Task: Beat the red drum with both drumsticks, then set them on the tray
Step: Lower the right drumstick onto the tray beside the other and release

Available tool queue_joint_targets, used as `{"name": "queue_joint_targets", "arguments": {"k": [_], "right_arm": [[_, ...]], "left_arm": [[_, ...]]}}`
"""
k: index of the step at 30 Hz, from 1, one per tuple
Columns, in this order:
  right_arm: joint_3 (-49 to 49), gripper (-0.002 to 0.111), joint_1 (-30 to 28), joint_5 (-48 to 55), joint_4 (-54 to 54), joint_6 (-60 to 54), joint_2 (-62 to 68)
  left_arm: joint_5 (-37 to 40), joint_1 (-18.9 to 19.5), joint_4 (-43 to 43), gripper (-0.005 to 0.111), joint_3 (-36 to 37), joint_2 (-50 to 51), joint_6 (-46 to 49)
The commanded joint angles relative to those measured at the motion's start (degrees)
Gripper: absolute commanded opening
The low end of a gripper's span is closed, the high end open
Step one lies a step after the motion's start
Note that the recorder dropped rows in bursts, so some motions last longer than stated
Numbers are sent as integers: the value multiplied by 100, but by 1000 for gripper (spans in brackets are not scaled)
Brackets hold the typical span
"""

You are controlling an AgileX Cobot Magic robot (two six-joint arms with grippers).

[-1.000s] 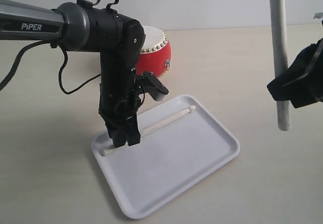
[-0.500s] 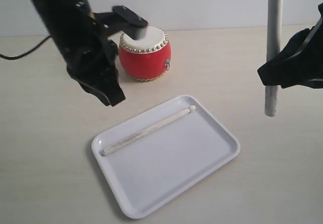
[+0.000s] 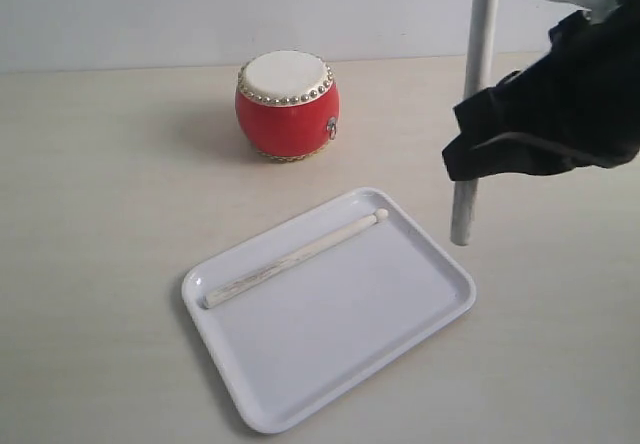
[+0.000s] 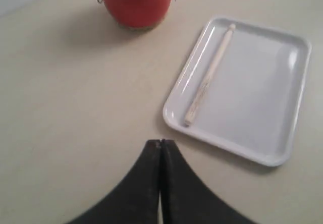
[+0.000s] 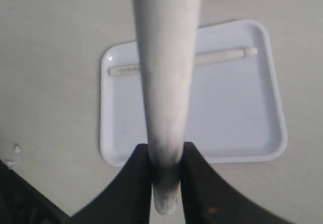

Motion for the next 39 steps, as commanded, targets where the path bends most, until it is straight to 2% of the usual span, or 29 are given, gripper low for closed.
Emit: {"name": "queue_joint_targets", "arguments": {"k": [1, 3, 4, 7, 11, 17, 21, 25, 34, 37, 39], "right_arm": [[14, 0, 60, -597, 646, -28, 245], [14, 0, 272, -892, 647, 255, 276], [14, 0, 409, -1011, 647, 448, 299], [83, 0, 883, -1559, 636, 1097, 406], [381, 0, 1588, -2770, 551, 2229, 671], [761, 0, 2522, -4300, 562, 4023, 1497], [761, 0, 2952, -5172, 574, 4991, 2185], [761, 0, 3184, -5513, 865, 5735, 2816], [1019, 0, 3199, -4899, 1019, 6443, 3062], [1506, 0, 3199, -5108, 1132, 7295, 3087], [1816, 0, 3199, -5618, 1385, 7565, 3087]], "left_arm": [[257, 22, -205, 0, 521, -2068, -436], [217, 22, -205, 0, 538, -2863, -574], [217, 22, -190, 0, 538, -2945, -625], [491, 22, -199, 0, 439, -2937, -652], [297, -15, -274, 0, 494, -2795, -652], [-118, -407, -172, 0, 670, -2945, -640], [-214, -744, -146, 0, 719, -2945, -615], [-214, -920, -146, 0, 719, -2945, -615], [-214, -1062, -146, 0, 719, -2945, -615], [-214, -1062, -146, 0, 719, -2945, -615], [-214, -1062, -146, 0, 719, -2945, -615]]}}
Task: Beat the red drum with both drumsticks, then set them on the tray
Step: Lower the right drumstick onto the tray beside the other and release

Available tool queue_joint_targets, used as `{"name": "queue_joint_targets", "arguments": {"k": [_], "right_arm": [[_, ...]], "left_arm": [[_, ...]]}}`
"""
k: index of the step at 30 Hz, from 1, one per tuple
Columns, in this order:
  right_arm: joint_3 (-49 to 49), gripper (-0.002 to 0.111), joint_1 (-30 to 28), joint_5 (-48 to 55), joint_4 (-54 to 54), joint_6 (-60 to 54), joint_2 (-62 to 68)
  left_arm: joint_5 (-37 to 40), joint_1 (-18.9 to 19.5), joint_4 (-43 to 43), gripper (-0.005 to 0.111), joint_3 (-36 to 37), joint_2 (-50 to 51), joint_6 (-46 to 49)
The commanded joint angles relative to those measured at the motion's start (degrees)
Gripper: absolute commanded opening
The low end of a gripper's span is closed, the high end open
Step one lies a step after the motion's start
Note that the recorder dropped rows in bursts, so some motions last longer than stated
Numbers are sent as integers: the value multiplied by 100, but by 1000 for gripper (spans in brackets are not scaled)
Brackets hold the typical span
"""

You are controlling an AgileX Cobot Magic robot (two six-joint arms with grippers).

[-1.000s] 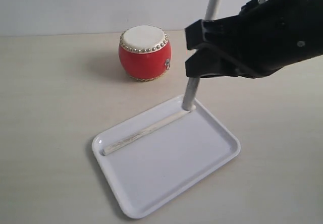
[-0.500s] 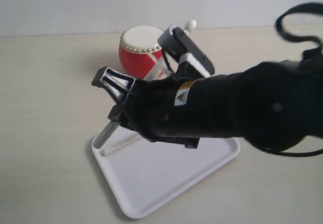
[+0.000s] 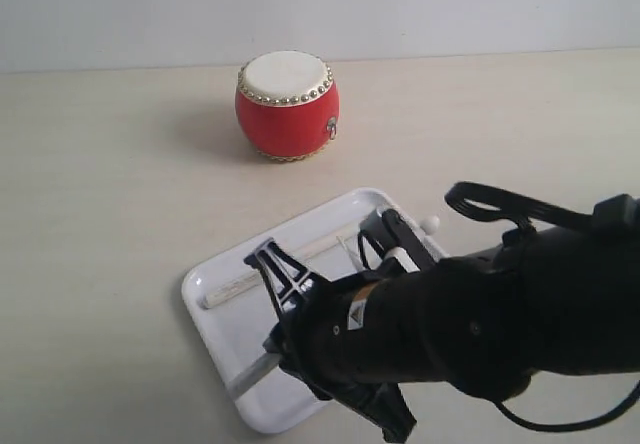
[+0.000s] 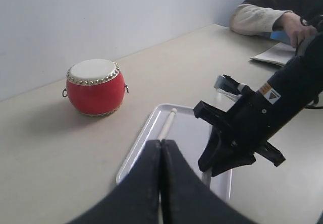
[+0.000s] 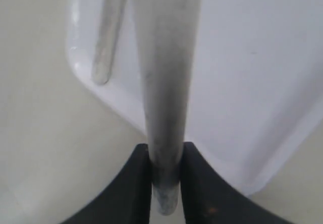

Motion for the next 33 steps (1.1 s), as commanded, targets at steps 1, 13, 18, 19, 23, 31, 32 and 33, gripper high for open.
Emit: {"name": "queue_joint_targets", "arguments": {"k": [1, 13, 18, 19, 23, 31, 32, 33], "right_arm": [[404, 0, 13, -678, 390, 403, -3], [403, 0, -9, -895, 490, 49, 331], [403, 7, -9, -949, 478, 49, 331], [403, 9, -9, -975, 478, 49, 331], [403, 18, -9, -1130, 478, 49, 331], [403, 38, -9, -1134, 478, 49, 331], [403, 41, -9, -1152, 478, 49, 331], [403, 43, -9, -1150, 464, 49, 331]], "left_arm": [[-84, -37, 24, 0, 24, -11, -9], [-84, -37, 24, 0, 24, -11, -9], [-84, -37, 24, 0, 24, -11, -9], [-84, -37, 24, 0, 24, -11, -9], [-84, -37, 24, 0, 24, -11, -9], [-84, -37, 24, 0, 24, -11, -9], [-84, -37, 24, 0, 24, -11, -9], [-84, -37, 24, 0, 24, -11, -9]]}}
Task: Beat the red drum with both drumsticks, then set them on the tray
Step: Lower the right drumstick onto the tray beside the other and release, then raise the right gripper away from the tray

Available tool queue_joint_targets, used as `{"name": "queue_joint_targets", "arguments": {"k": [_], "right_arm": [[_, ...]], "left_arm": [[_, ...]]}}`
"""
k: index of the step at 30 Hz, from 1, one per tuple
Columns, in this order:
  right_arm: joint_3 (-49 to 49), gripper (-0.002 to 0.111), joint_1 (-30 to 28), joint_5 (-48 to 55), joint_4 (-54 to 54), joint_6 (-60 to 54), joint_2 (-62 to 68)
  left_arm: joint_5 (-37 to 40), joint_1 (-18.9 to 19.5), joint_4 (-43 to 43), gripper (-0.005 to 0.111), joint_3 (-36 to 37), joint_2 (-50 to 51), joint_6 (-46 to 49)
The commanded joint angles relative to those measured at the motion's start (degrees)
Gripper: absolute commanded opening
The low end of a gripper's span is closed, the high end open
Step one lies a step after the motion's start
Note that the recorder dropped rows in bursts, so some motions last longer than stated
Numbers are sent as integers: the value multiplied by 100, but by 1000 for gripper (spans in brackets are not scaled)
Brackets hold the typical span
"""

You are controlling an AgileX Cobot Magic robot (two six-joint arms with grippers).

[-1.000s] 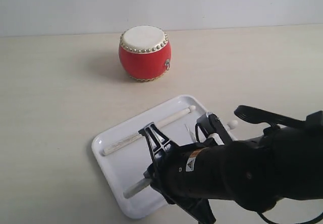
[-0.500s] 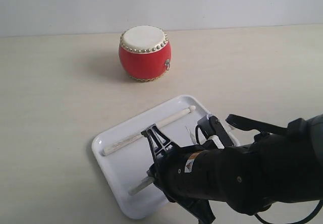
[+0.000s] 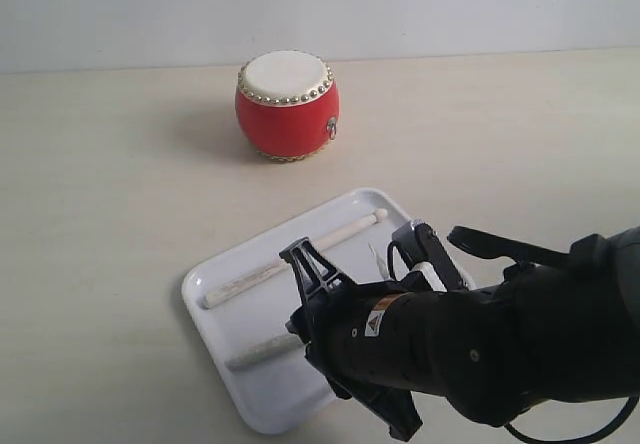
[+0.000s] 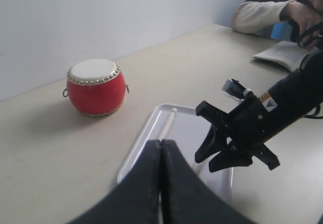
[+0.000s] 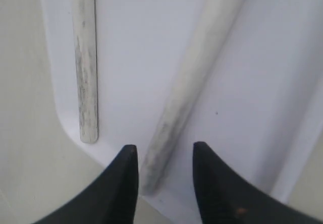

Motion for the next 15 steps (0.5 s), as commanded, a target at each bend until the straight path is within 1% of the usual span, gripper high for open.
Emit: {"name": "queue_joint_targets", "arguments": {"k": [1, 7, 9, 11, 13, 15], "right_arm": [[28, 44, -9, -85, -35, -69, 5], [28, 44, -9, -180, -67, -69, -15], [28, 42, -9, -194, -380, -69, -180], [28, 35, -9, -232, -815, -91, -468], [28, 23, -9, -178, -1280, -259, -937], [28, 8, -9, 33, -1496, -769, -1448]], "left_arm": [[-84, -37, 13, 0, 24, -11, -9], [-84, -37, 13, 0, 24, -11, -9], [-84, -37, 13, 0, 24, -11, -9], [-84, -37, 13, 0, 24, -11, -9], [-84, -37, 13, 0, 24, -11, -9], [-84, -37, 13, 0, 24, -11, -9]]}}
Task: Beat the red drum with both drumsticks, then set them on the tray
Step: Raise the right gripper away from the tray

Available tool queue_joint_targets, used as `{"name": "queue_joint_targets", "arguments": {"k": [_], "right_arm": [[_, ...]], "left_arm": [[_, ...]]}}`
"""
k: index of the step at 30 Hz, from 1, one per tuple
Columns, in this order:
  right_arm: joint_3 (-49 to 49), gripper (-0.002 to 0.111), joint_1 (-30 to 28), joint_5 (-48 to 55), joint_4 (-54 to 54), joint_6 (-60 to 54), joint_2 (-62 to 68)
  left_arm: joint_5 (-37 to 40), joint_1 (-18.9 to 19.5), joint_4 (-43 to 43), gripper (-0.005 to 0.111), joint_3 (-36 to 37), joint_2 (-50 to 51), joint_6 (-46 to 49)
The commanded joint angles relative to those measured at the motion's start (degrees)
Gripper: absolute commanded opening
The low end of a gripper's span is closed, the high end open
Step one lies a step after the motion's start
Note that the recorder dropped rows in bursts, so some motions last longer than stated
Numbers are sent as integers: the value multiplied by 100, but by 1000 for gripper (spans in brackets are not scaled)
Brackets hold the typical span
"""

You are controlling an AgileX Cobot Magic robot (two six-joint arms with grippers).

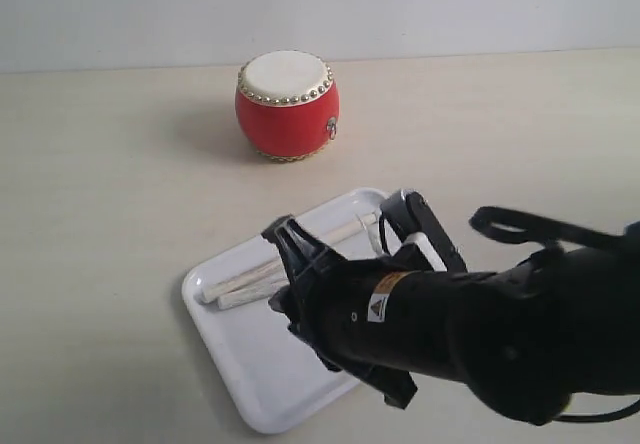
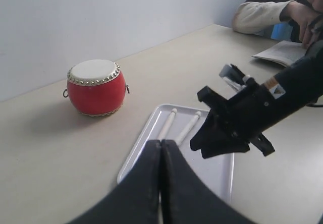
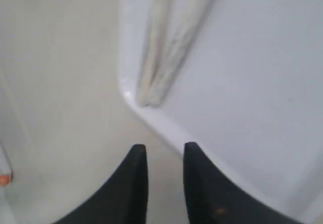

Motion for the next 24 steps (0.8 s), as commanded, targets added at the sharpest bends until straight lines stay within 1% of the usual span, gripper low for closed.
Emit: {"name": "queue_joint_targets", "arguments": {"k": [1, 4, 9, 11, 12, 14, 15, 17, 20, 22, 24], "right_arm": [[19, 1, -9, 305, -675, -1036, -1197], [19, 0, -9, 754, -675, -2005, -2056], [19, 0, -9, 1408, -759, -3268, -3101], [19, 0, -9, 1658, -1054, -3696, -3406], [19, 0, -9, 1776, -1248, -3721, -3498], [4, 0, -9, 2207, -1927, -3721, -3675], [-45, 0, -9, 2662, -2250, -3721, -3726], [-219, 0, -9, 3907, -3286, -3440, -3750], [-359, 0, 3, 5292, -5079, -2996, -3765], [-359, 0, 3, 5530, -6037, -2774, -3841], [-348, 0, 3, 5396, -6497, -2717, -3990]], "left_arm": [[-74, -37, 13, 0, 24, -11, -9], [-74, -50, 13, 0, 24, -11, -9], [-74, -49, -95, 0, 24, -11, -9], [-105, -49, -195, 0, 24, -11, -9], [-105, -49, -220, 0, 24, -11, -9], [-105, -49, -249, 0, 24, -11, -9], [-105, -49, -249, 0, 24, -11, -9], [-105, -49, -265, 0, 24, -11, -9], [-182, -49, -788, 0, 38, -11, -9], [-506, -49, -1304, 0, 144, -11, -9], [-868, -49, -1677, 0, 353, -11, -9]]}}
